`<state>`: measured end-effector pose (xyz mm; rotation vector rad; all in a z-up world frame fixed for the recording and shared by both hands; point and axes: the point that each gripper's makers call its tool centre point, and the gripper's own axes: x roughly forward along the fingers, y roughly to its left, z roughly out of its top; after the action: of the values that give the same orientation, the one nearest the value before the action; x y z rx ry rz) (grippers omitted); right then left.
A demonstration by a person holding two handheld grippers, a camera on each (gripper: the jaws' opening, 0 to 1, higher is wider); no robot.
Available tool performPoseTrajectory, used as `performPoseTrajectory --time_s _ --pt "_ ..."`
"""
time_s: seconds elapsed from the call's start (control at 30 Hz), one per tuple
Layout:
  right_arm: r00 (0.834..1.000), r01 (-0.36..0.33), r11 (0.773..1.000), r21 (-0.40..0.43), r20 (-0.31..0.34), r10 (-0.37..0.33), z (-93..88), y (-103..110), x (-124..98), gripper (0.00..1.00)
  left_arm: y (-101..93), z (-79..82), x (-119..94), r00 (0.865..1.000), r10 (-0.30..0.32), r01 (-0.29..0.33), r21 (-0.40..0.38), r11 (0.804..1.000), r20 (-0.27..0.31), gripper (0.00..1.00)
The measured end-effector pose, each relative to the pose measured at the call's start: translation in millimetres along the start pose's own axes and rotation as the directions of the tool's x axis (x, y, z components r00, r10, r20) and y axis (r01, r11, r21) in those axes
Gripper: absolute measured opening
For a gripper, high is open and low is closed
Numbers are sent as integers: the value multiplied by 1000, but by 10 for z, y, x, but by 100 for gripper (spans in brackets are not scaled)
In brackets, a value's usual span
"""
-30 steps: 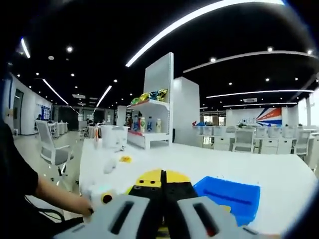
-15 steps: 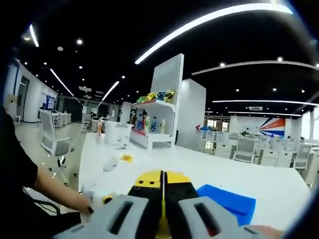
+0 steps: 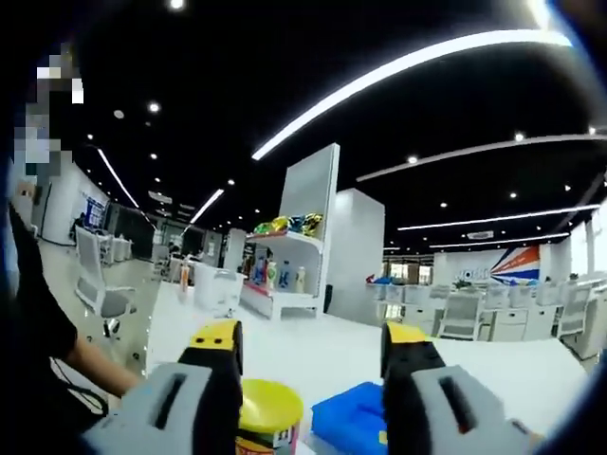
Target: Open the lid of the chip container on the table, take out the chips, place them into the box in front of the container, and close the lid
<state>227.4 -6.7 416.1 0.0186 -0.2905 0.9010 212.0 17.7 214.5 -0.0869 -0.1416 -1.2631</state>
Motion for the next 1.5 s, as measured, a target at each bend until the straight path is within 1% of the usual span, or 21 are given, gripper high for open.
performPoseTrajectory --time_s 0.03,0.1,0.2,0.3,0.33,0.37,0.43,0.5,0.57,0.63,0.7,0.73,0.8,0.87,0.93,1.03,1.1,1.2,1.27,1.4,1.5 --pt "998 -58 997 42 22 57 -24 72 -26 77 0 -1 1 1000 0 0 -1 1000 0 45" --pt "996 -89 992 94 20 88 -106 108 -58 96 0 -1 2 1000 0 0 -2 1000 -1 45" --pt "994 -110 983 144 10 110 -320 112 -103 97 1 -2 2 1000 0 0 -3 1000 -2 45" --pt "991 -134 972 191 43 128 -428 89 -146 97 4 -8 -15 1000 -10 10 -13 1000 -10 47" --pt "991 -135 968 210 50 127 -488 43 -187 97 -107 -80 -55 994 -91 92 18 996 -57 53" --pt "991 -133 967 215 50 125 -533 6 -219 97 -181 -156 -113 985 -134 135 1 991 -108 67" --pt "992 -123 968 217 43 117 -664 -107 -314 97 -182 -187 -195 980 -149 152 10 988 -135 88" --pt "997 -79 978 193 -2 81 -879 -322 -416 97 -175 -134 -345 977 -167 168 1 986 -134 95" --pt "997 -12 986 167 -72 24 -1159 -598 -515 97 -26 -61 -523 981 -145 145 -12 989 -131 95" --pt "986 63 987 146 -161 -39 -1481 -884 -599 97 249 46 -652 993 -70 67 -30 997 -99 95" --pt "974 97 985 143 -216 -65 -1717 -1047 -630 97 632 247 -797 1000 26 -27 -87 996 -5 94" --pt "966 117 980 162 -246 -75 -1865 -1130 -635 97 893 387 -863 992 99 -89 -118 989 76 92" --pt "964 136 972 190 -250 -86 -1995 -1212 -584 97 1315 464 -922 966 230 -220 -90 971 120 88" --pt "966 153 969 194 -236 -105 -2069 -1231 -530 97 1570 404 -874 955 282 -277 -65 959 91 88" --pt "977 138 970 198 -186 -101 -2081 -1257 -424 97 1669 272 -768 959 283 -279 -85 957 36 88" --pt "970 141 970 198 -222 -95 -2232 -1233 -329 97 1690 -42 -556 969 233 -238 -64 969 -84 88" --pt "955 141 979 145 -280 -96 -2407 -1285 -306 97 1605 -274 -382 955 222 -227 -2 974 -196 88" --pt "934 123 988 90 -346 -85 -2578 -1300 -257 97 1686 -366 -203 950 229 -234 5 972 -212 87" --pt "947 108 988 112 -315 -68 -2551 -1273 -157 97 1743 -392 -125 946 240 -246 0 969 -220 87" --pt "947 115 986 124 -312 -72 -2576 -1297 -49 97 1747 -356 -39 954 234 -241 -14 970 -188 82" --pt "950 106 984 142 -307 -58 -2588 -1292 14 97 1728 -421 12 950 235 -240 1 971 -208 80"
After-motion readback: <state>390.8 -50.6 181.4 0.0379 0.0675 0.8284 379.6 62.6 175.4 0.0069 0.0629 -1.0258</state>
